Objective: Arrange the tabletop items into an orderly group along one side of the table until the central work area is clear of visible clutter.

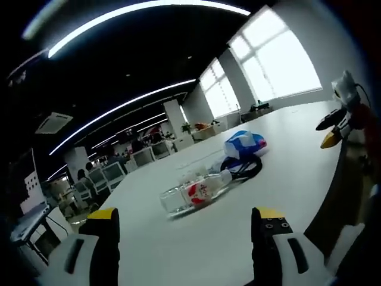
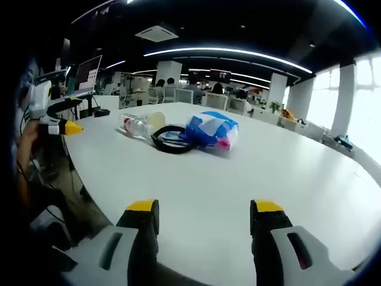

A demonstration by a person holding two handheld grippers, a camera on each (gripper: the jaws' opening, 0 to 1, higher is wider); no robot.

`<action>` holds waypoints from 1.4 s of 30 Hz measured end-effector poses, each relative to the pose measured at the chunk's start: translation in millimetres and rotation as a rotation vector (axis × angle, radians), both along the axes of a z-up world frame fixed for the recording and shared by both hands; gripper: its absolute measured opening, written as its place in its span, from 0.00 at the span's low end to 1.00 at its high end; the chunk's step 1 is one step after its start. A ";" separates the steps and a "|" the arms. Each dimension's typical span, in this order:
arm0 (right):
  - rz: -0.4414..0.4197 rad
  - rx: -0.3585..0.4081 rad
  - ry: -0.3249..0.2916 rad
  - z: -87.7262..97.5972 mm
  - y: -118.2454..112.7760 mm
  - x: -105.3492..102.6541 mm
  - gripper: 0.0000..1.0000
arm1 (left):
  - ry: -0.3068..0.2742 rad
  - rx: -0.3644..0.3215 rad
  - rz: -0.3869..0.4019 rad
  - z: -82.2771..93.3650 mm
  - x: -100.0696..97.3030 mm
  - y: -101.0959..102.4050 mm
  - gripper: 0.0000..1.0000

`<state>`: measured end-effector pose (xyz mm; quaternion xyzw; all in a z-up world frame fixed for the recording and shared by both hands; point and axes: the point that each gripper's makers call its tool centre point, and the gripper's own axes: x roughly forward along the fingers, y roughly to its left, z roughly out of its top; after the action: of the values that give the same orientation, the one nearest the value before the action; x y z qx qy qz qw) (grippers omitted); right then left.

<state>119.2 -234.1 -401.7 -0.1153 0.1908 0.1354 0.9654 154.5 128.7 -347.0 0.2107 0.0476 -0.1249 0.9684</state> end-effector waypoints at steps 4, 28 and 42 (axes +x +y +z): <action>0.001 -0.001 0.004 -1.4 0.7 0.3 0.59 | 0.001 0.015 -0.005 -0.1 1.5 -1.4 0.91; 0.009 -0.016 0.022 -5.8 3.5 0.5 0.58 | -0.028 0.221 -0.061 0.4 15.8 -17.1 0.89; 0.006 -0.018 0.013 -3.6 1.4 1.0 0.54 | -0.047 0.483 -0.068 1.2 31.3 -29.8 0.89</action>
<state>120.3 -232.7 -405.3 -0.1239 0.1980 0.1372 0.9626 185.8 98.9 -345.9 0.4406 0.0463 -0.1375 0.8859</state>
